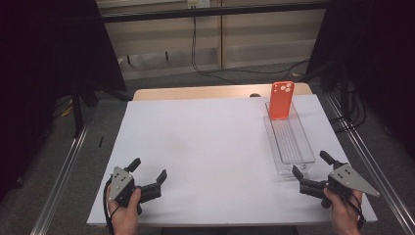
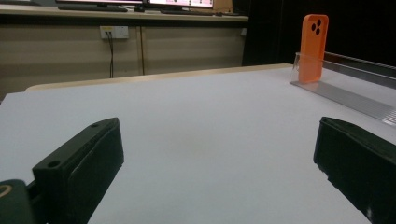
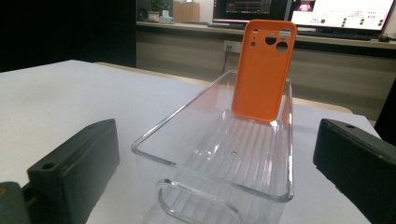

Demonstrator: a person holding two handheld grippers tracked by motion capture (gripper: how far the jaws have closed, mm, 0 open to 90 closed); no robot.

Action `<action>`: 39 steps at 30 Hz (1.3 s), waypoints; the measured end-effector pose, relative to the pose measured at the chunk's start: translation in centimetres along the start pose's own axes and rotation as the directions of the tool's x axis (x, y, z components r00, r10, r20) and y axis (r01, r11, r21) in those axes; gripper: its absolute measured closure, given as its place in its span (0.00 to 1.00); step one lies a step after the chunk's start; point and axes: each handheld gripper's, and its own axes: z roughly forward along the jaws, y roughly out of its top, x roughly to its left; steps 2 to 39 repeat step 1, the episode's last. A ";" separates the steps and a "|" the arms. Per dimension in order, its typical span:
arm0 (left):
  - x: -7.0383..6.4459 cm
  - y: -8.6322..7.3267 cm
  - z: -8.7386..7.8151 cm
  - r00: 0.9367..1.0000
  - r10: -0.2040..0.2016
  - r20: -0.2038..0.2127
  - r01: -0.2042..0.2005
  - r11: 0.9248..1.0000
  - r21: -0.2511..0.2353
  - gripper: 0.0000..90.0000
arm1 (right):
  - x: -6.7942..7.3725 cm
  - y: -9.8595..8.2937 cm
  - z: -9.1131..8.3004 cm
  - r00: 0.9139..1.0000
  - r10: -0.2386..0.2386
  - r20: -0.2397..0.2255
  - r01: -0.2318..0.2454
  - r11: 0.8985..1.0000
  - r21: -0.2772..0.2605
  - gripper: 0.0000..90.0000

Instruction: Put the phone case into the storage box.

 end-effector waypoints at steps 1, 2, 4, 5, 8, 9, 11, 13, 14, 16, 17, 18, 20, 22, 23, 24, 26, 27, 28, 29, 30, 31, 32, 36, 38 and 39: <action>0.1 0.0 0.0 1.000 0.002 -0.003 -0.002 1.000 0.002 0.02 | 0.0 0.0 0.0 1.000 0.001 -0.001 -0.001 1.000 0.001 0.00; 0.1 0.0 0.0 1.000 0.002 -0.003 -0.002 1.000 0.002 0.02 | 0.0 0.0 0.0 1.000 0.001 -0.001 -0.001 1.000 0.001 0.00; 0.1 0.0 0.0 1.000 0.002 -0.003 -0.002 1.000 0.002 0.02 | 0.0 0.0 0.0 1.000 0.001 -0.001 -0.001 1.000 0.001 0.00; 0.1 0.0 0.0 1.000 0.002 -0.003 -0.002 1.000 0.002 0.02 | 0.0 0.0 0.0 1.000 0.001 -0.001 -0.001 1.000 0.001 0.00; 0.1 0.0 0.0 1.000 0.002 -0.003 -0.002 1.000 0.002 0.02 | 0.0 0.0 0.0 1.000 0.001 -0.001 -0.001 1.000 0.001 0.00; 0.1 0.0 0.0 1.000 0.002 -0.003 -0.002 1.000 0.002 0.02 | 0.0 0.0 0.0 1.000 0.001 -0.001 -0.001 1.000 0.001 0.00; 0.1 0.0 0.0 1.000 0.002 -0.003 -0.002 1.000 0.002 0.02 | 0.0 0.0 0.0 1.000 0.001 -0.001 -0.001 1.000 0.001 0.00; 0.1 0.0 0.0 1.000 0.002 -0.003 -0.002 1.000 0.002 0.02 | 0.0 0.0 0.0 1.000 0.001 -0.001 -0.001 1.000 0.001 0.00; 0.1 0.0 0.0 1.000 0.002 -0.003 -0.002 1.000 0.002 0.02 | 0.0 0.0 0.0 1.000 0.001 -0.001 -0.001 1.000 0.001 0.00; 0.1 0.0 0.0 1.000 0.002 -0.003 -0.002 1.000 0.002 0.02 | 0.0 0.0 0.0 1.000 0.001 -0.001 -0.001 1.000 0.001 0.00; 0.1 0.0 0.0 1.000 0.002 -0.003 -0.002 1.000 0.002 0.02 | 0.0 0.0 0.0 1.000 0.001 -0.001 -0.001 1.000 0.001 0.00; 0.1 0.0 0.0 1.000 0.002 -0.003 -0.002 1.000 0.002 0.02 | 0.0 0.0 0.0 1.000 0.001 -0.001 -0.001 1.000 0.001 0.00; 0.1 0.0 0.0 1.000 0.002 -0.003 -0.002 1.000 0.002 0.02 | 0.0 0.0 0.0 1.000 0.001 -0.001 -0.001 1.000 0.001 0.00; 0.1 0.0 0.0 1.000 0.002 -0.003 -0.002 1.000 0.002 0.02 | 0.0 0.0 0.0 1.000 0.001 -0.001 -0.001 1.000 0.001 0.00; 0.1 0.0 0.0 1.000 0.002 -0.003 -0.002 1.000 0.002 0.02 | 0.0 0.0 0.0 1.000 0.001 -0.001 -0.001 1.000 0.001 0.00; 0.1 0.0 0.0 1.000 0.002 -0.003 -0.002 1.000 0.002 0.02 | 0.0 0.0 0.0 1.000 0.001 -0.001 -0.001 1.000 0.001 0.00; 0.1 0.0 0.0 1.000 0.002 -0.003 -0.002 1.000 0.002 0.02 | 0.0 0.0 0.0 1.000 0.001 -0.001 -0.001 1.000 0.001 0.00; 0.1 0.0 0.0 1.000 0.002 -0.003 -0.002 1.000 0.002 0.02 | 0.0 0.0 0.0 1.000 0.001 -0.001 -0.001 1.000 0.001 0.00; 0.1 0.0 0.0 1.000 0.002 -0.003 -0.002 1.000 0.002 0.02 | 0.0 0.0 0.0 1.000 0.001 -0.001 -0.001 1.000 0.001 0.00; 0.1 0.0 0.0 1.000 0.002 -0.003 -0.002 1.000 0.002 0.02 | 0.0 0.0 0.0 1.000 0.001 -0.001 -0.001 1.000 0.001 0.00; 0.1 0.0 0.0 1.000 0.002 -0.003 -0.002 1.000 0.002 0.02 | 0.0 0.0 0.0 1.000 0.001 -0.001 -0.001 1.000 0.001 0.00; 0.1 0.0 0.0 1.000 0.002 -0.003 -0.002 1.000 0.002 0.02 | 0.0 0.0 0.0 1.000 0.001 -0.001 -0.001 1.000 0.001 0.00; 0.1 0.0 0.0 1.000 0.002 -0.003 -0.002 1.000 0.002 0.02 | 0.0 0.0 0.0 1.000 0.001 -0.001 -0.001 1.000 0.001 0.00; 0.1 0.0 0.0 1.000 0.002 -0.003 -0.002 1.000 0.002 0.02 | 0.0 0.0 0.0 1.000 0.001 -0.001 -0.001 1.000 0.001 0.00; 0.1 0.0 0.0 1.000 0.002 -0.003 -0.002 1.000 0.002 0.02 | 0.0 0.0 0.0 1.000 0.001 -0.001 -0.001 1.000 0.001 0.00; 0.1 0.0 0.0 1.000 0.002 -0.003 -0.002 1.000 0.002 0.02 | 0.0 0.0 0.0 1.000 0.001 -0.001 -0.001 1.000 0.001 0.00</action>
